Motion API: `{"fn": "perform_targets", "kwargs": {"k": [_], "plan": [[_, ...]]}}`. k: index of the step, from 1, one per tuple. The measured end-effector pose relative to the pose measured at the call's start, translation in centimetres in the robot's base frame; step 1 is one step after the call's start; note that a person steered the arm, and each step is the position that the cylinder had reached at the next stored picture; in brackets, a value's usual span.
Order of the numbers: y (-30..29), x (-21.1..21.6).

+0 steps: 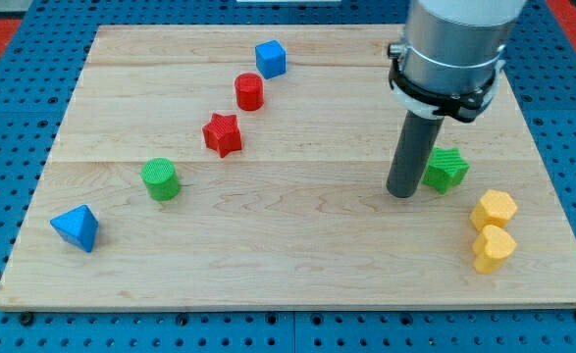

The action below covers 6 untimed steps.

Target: Nudge the green star above the hexagon

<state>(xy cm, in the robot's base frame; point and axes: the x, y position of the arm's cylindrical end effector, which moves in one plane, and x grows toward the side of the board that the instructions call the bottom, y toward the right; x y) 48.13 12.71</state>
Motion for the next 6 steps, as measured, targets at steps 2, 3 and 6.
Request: {"fn": "perform_targets", "kwargs": {"k": [2,3,6], "plan": [[2.1,-2.5],[2.3,-2.5],[4.9,-2.5]]}}
